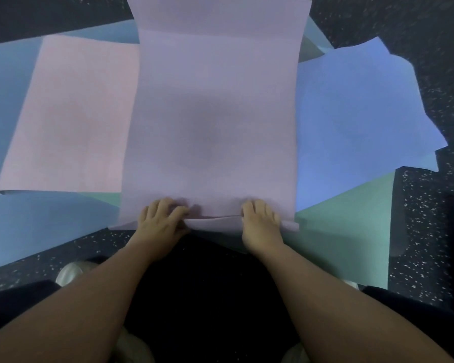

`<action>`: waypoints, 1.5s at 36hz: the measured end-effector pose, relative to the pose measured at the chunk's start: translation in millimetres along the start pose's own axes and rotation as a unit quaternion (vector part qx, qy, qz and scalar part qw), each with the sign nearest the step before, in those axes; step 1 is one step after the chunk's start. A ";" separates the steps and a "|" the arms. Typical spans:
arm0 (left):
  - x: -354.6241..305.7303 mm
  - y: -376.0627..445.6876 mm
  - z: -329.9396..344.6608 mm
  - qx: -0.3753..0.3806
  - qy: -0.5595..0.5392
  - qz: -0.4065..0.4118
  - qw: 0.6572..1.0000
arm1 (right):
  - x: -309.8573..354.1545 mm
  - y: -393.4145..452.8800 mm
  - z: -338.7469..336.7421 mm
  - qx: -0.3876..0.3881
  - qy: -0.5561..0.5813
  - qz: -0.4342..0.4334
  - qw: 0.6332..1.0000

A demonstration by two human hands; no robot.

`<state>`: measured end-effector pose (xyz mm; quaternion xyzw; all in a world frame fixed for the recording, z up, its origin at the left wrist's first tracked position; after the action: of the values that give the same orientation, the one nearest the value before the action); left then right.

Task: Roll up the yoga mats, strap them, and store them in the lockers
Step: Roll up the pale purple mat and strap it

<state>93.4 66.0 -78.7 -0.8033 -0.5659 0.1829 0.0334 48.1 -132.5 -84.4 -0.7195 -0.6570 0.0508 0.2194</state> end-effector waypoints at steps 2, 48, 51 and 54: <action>1.8 -1.9 -4.2 -0.049 -0.027 0.003 0.998 | 0.5 2.1 -0.6 0.001 -0.018 -0.001 1.000; -0.9 16.9 -13.8 -0.096 0.006 -0.030 0.995 | 4.0 4.0 -26.6 -0.187 -0.095 -0.014 0.978; -4.0 21.8 -19.5 -0.112 0.045 -0.015 0.993 | 3.3 13.1 -30.9 -0.157 -0.104 -0.022 0.982; -2.9 25.2 -20.4 -0.108 0.035 -0.025 0.993 | 1.6 21.1 -32.6 -0.134 -0.088 -0.021 0.987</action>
<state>122.0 57.5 -65.6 -0.7939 -0.6004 0.0916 -0.0286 79.6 -140.0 -62.8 -0.7210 -0.6898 0.0206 0.0631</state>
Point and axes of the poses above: each hand's wrist, its own y-axis towards the middle knuckle, its own z-axis out of the palm, x = y × z, the point moved 9 cm from there along y, towards the middle knuckle, and after that the axes turned 7 degrees about -z, right-handed, at the moved point
